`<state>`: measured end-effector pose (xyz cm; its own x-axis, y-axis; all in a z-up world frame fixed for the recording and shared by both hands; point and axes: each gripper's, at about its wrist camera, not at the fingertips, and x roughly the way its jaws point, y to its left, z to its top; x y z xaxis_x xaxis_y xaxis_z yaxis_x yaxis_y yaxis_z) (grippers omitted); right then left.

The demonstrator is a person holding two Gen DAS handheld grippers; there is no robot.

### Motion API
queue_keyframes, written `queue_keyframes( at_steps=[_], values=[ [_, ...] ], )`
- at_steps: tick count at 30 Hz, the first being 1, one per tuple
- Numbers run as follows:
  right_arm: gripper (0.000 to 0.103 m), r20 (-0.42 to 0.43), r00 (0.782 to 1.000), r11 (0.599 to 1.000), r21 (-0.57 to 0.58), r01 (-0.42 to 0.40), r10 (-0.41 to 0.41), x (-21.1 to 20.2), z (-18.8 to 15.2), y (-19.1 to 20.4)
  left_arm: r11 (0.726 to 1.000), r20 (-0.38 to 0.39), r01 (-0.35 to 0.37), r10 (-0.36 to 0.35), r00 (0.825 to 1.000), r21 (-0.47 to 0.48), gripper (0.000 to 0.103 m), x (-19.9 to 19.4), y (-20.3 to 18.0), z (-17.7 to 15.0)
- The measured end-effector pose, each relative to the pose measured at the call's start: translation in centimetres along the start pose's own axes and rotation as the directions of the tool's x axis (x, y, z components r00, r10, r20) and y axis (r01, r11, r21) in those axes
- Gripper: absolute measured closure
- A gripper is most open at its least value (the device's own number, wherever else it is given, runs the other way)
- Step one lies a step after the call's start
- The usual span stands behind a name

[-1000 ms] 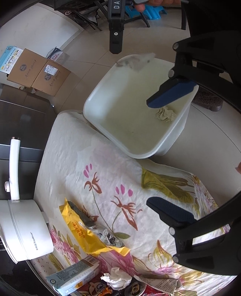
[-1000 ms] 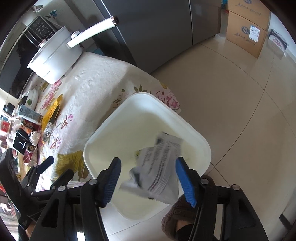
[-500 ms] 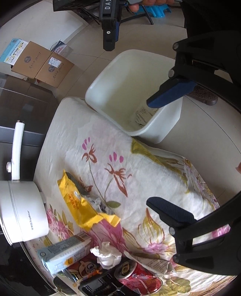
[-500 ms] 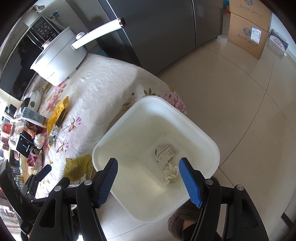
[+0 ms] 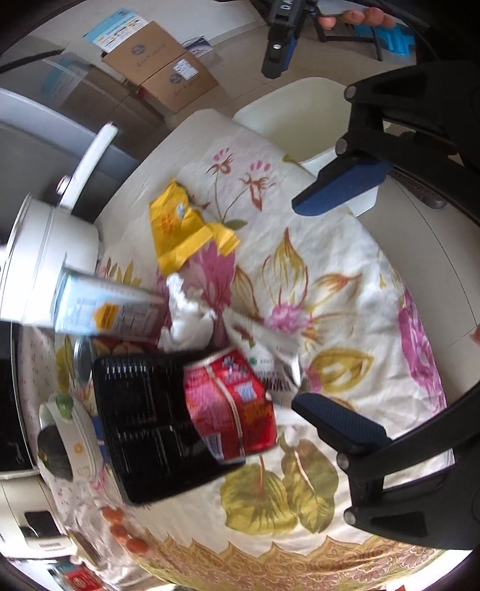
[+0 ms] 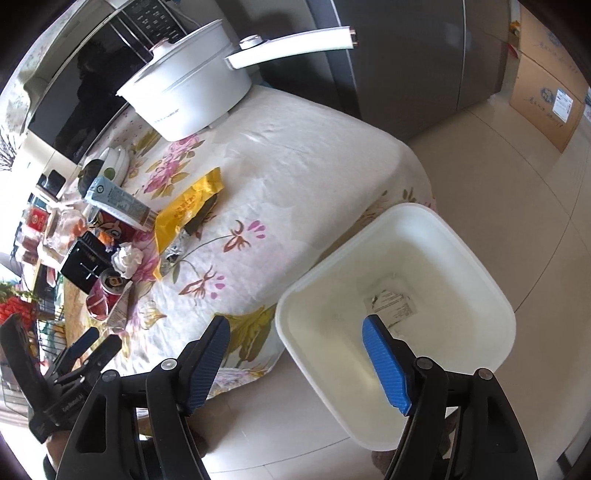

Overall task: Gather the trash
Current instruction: 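Move both tools back over the table toward the remaining trash, then grasp the crushed red can with the left tool while the right grasps the yellow package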

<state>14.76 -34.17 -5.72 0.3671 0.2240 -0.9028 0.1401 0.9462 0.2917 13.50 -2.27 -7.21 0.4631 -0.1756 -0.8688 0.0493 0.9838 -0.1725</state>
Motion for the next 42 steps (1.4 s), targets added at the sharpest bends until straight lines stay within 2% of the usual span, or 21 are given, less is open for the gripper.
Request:
queue_keyframes(
  at_steps=[6,13,16,19,22,27,32,37,42],
  values=[
    [0.027,-0.010,1.000,0.999,-0.034,-0.017,0.017,0.9,0.3,2.7,0.982,0.007,-0.060,0.063,0.998,-0.179,0.007,1.2,3.6,1.5],
    [0.027,-0.020,1.000,0.999,-0.041,0.001,-0.002,1.5,0.5,3.0,0.957,0.028,-0.136,0.148,0.989,-0.257,0.007,3.6,4.0,2.7],
    [0.027,-0.016,1.000,0.999,-0.042,0.023,-0.024,1.7,0.8,2.9,0.941,0.022,-0.148,0.163,0.986,-0.304,0.007,4.5,5.1,2.6],
    [0.027,-0.016,0.999,0.998,-0.042,0.037,-0.037,2.0,1.1,3.0,0.934,0.031,-0.124,0.142,0.989,-0.334,0.008,4.9,6.1,2.7],
    [0.027,-0.018,0.999,0.998,-0.042,0.041,-0.042,2.4,1.4,3.4,0.938,0.039,-0.062,0.080,0.996,-0.341,0.018,5.1,6.8,2.9],
    [0.027,-0.013,0.999,0.998,-0.051,0.039,-0.040,3.2,2.0,5.2,0.949,0.038,-0.009,0.022,0.999,-0.315,0.019,4.6,7.4,2.9],
    [0.027,0.002,0.999,0.997,-0.066,0.041,-0.041,4.3,2.8,7.5,0.953,0.052,0.043,-0.029,0.998,-0.299,0.019,2.5,7.6,1.9],
    [0.027,0.024,0.997,0.990,-0.125,0.071,-0.068,6.2,3.5,10.6,0.960,0.081,0.077,-0.057,0.995,-0.268,0.019,-0.2,8.1,1.1],
    [0.027,-0.009,0.998,0.987,-0.150,0.053,-0.055,9.0,3.7,13.2,0.959,0.110,0.102,-0.075,0.991,-0.265,0.019,-2.5,9.2,0.4]
  ],
)
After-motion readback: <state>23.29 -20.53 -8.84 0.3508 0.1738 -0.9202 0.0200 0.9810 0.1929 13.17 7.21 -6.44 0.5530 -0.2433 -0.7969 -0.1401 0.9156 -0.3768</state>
